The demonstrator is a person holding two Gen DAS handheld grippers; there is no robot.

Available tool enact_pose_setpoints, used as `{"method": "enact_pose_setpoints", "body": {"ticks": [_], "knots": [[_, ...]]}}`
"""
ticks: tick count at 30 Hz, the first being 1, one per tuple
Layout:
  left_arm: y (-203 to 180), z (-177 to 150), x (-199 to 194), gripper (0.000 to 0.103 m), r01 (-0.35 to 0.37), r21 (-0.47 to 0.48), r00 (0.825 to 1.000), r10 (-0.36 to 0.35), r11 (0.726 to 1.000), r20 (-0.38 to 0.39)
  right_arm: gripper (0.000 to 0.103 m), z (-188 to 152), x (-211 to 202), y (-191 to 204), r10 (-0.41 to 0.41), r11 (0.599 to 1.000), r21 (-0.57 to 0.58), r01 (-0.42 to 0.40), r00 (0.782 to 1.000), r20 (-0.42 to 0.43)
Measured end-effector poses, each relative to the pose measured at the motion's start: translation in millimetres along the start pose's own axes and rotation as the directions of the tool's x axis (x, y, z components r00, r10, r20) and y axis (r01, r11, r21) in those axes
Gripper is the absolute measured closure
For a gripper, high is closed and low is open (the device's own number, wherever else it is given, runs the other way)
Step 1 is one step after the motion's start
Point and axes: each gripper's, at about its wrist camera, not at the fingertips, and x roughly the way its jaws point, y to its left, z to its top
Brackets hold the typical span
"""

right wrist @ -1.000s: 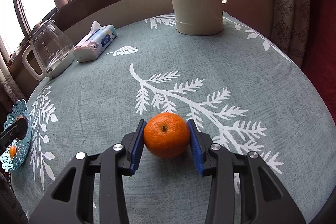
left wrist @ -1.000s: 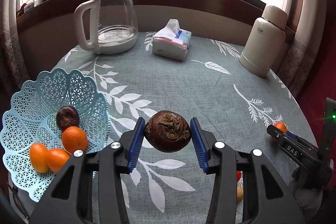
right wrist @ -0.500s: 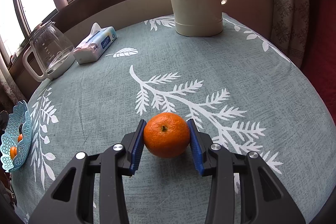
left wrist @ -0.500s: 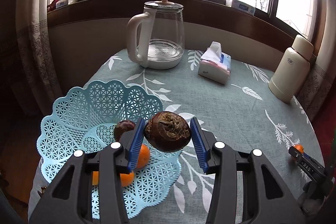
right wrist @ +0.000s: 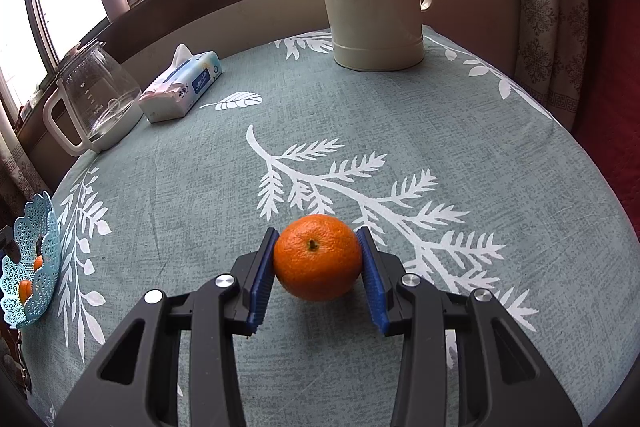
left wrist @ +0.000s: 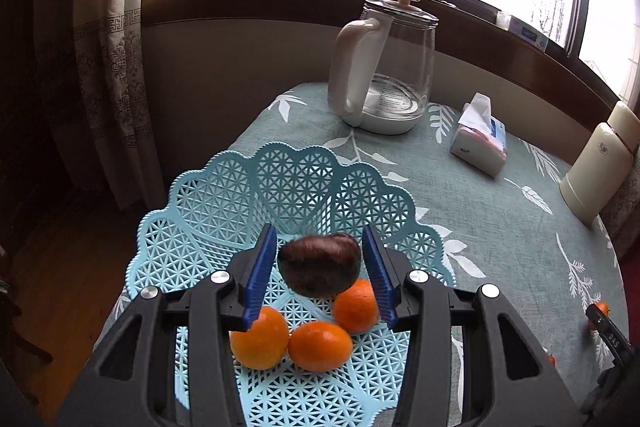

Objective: Organize fruits
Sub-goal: 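Carry the brown fruit into the basket and open the left tool, then carry the tangerine into the basket and open the right tool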

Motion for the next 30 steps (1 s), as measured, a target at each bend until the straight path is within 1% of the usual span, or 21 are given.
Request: {"method": "enact_pose_setpoints", "body": {"ticks": [3,4,9,11,14,17,21,24,30], "knots": [[9.0,1.2,-0.9,0.053,-0.008,-0.027,1.000,0.008,1.000,0.002,0.063,0.1,0.0,-0.1,-0.001,1.000,0.000,0.001,1.000,0.000],[10.8,1.2,-1.9,0.048,-0.012,-0.033,1.000,0.012,0.999,0.005,0.063,0.3,0.0,0.0,-0.001,1.000,0.000,0.001,1.000,0.001],[22.4,1.6,-10.6,0.045,-0.023,-0.061,0.999,0.024,0.998,0.023,0.063,0.8,-0.7,-0.9,-0.001,1.000,0.000,0.001,1.000,0.004],[26.1,1.1,-15.9,0.035,-0.030,-0.067,0.999,0.032,0.997,0.035,0.063,1.2,-1.4,-1.4,0.002,1.000,0.001,-0.002,1.000,0.007],[32.2,-1.0,-25.7,0.028,-0.045,-0.072,0.997,0.050,0.996,0.057,0.063,1.8,-4.0,-2.5,0.010,1.000,0.004,-0.010,1.000,0.020],[38.5,-5.0,-35.7,0.022,-0.063,-0.072,0.994,0.069,0.995,0.080,0.063,3.3,-10.4,-3.3,0.039,0.999,0.012,-0.039,0.998,0.042],[47.8,-9.6,-44.0,0.021,-0.086,-0.074,0.992,0.093,0.993,0.091,0.063,7.0,-22.1,3.2,0.078,0.997,0.012,-0.079,0.995,0.068],[52.8,-12.0,-49.7,0.018,-0.104,-0.079,0.988,0.112,0.991,0.104,0.063,10.0,-34.4,13.6,0.101,0.995,-0.008,-0.101,0.991,0.092],[55.3,-19.3,-58.1,0.013,-0.115,-0.076,0.985,0.123,0.990,0.118,0.063,13.7,-56.2,43.8,0.179,0.983,-0.057,-0.174,0.978,0.109]]}}
